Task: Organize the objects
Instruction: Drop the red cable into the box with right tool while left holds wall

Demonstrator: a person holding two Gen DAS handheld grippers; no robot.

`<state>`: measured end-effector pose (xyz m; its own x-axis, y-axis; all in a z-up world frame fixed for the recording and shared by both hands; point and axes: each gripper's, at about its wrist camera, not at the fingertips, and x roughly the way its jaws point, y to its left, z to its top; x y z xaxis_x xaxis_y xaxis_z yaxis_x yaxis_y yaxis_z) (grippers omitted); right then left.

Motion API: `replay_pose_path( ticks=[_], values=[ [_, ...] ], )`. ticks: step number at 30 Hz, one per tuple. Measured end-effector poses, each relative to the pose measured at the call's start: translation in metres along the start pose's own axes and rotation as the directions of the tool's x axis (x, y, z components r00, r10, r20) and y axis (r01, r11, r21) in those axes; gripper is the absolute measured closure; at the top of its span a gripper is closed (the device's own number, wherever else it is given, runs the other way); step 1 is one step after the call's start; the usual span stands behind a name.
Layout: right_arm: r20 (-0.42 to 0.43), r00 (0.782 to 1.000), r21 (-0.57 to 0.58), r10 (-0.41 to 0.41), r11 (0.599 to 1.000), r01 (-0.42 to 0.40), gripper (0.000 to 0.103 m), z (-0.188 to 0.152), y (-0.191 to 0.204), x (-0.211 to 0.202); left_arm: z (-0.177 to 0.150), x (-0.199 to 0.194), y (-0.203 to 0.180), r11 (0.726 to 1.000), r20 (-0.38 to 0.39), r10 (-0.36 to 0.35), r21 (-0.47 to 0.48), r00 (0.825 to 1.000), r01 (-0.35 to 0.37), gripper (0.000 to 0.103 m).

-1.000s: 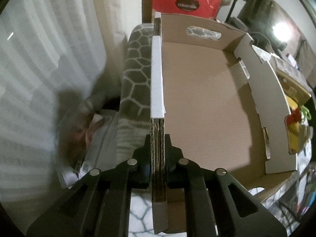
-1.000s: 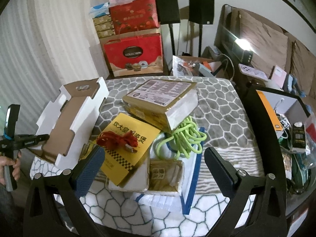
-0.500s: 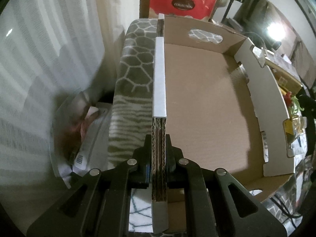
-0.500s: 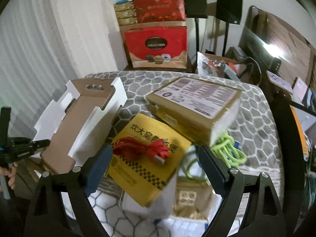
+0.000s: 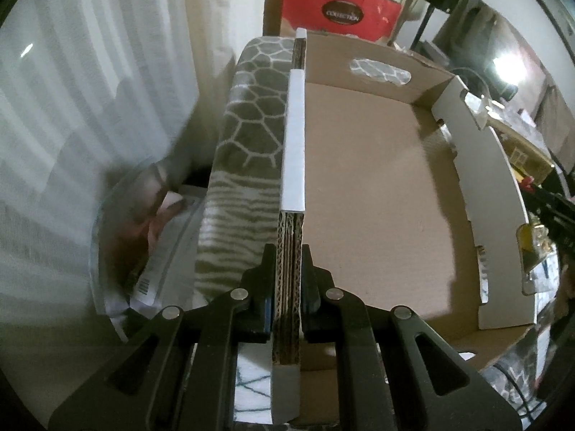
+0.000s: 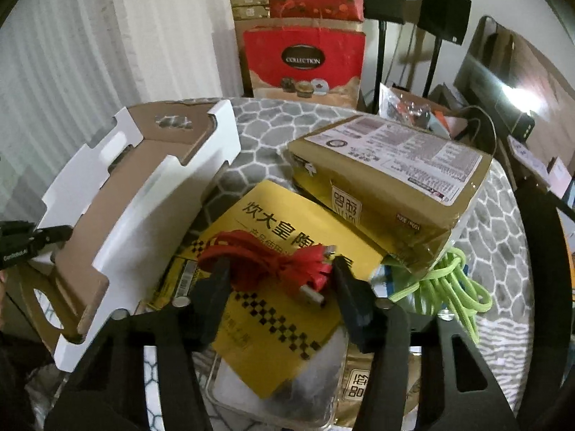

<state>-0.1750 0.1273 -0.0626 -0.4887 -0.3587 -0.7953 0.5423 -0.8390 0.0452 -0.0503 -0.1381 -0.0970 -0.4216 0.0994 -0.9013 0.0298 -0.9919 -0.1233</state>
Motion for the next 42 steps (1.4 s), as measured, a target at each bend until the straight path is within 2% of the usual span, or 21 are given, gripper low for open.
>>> replay_pose_path(
  ticks=[1, 2, 9, 16, 21, 28, 35, 37, 39, 40, 42],
  values=[
    [0.001, 1.0, 0.004, -0.005, 1.0, 0.005, 0.074, 0.0, -0.001, -0.002, 0.0, 0.0, 0.0, 1.0, 0.001, -0.005, 0.0, 1.0, 0.005, 0.093],
    [-0.004, 1.0, 0.015, 0.016, 1.0, -0.016, 0.076, 0.0, -0.002, -0.003, -0.001, -0.001, 0.0, 1.0, 0.003, -0.01, -0.002, 1.0, 0.01, 0.093],
    [-0.011, 0.998, 0.034, 0.055, 0.998, -0.055, 0.077, -0.003, -0.003, -0.016, -0.002, -0.002, 0.0, 1.0, 0.007, -0.026, -0.011, 1.0, 0.026, 0.093],
    [0.082, 0.993, 0.05, 0.082, 0.995, -0.086, 0.08, 0.015, 0.003, -0.063, -0.002, -0.002, -0.002, 1.0, 0.008, -0.024, -0.012, 1.0, 0.024, 0.093],
    [0.122, 0.979, 0.011, 0.162, 0.986, -0.165, 0.083, 0.036, 0.026, -0.09, -0.004, -0.002, -0.003, 1.0, 0.009, -0.025, -0.016, 1.0, 0.025, 0.093],
    [0.039, 0.946, -0.076, 0.321, 0.945, -0.317, 0.083, 0.051, 0.088, -0.073, -0.003, -0.001, -0.002, 0.999, 0.008, -0.024, -0.03, 1.0, 0.024, 0.093],
    [-0.087, 0.926, -0.09, 0.369, 0.922, -0.376, 0.083, 0.038, 0.129, -0.013, -0.003, -0.001, -0.001, 0.999, 0.012, -0.019, -0.042, 1.0, 0.019, 0.093],
    [-0.106, 0.924, -0.094, 0.368, 0.921, -0.378, 0.079, 0.036, 0.133, -0.002, -0.003, -0.001, -0.001, 0.999, 0.012, -0.018, -0.042, 1.0, 0.019, 0.093],
    [-0.092, 0.928, -0.101, 0.361, 0.924, -0.37, 0.075, 0.038, 0.134, 0.001, -0.003, -0.001, -0.001, 0.999, 0.011, -0.019, -0.042, 1.0, 0.02, 0.093],
    [-0.08, 0.932, -0.103, 0.353, 0.927, -0.36, 0.059, 0.04, 0.133, 0.0, -0.003, -0.001, -0.001, 0.999, 0.011, -0.019, -0.043, 1.0, 0.019, 0.093],
    [-0.035, 0.942, -0.103, 0.334, 0.936, -0.336, 0.04, 0.044, 0.127, -0.006, -0.003, -0.001, -0.001, 0.999, 0.012, -0.019, -0.044, 1.0, 0.02, 0.093]
  ],
)
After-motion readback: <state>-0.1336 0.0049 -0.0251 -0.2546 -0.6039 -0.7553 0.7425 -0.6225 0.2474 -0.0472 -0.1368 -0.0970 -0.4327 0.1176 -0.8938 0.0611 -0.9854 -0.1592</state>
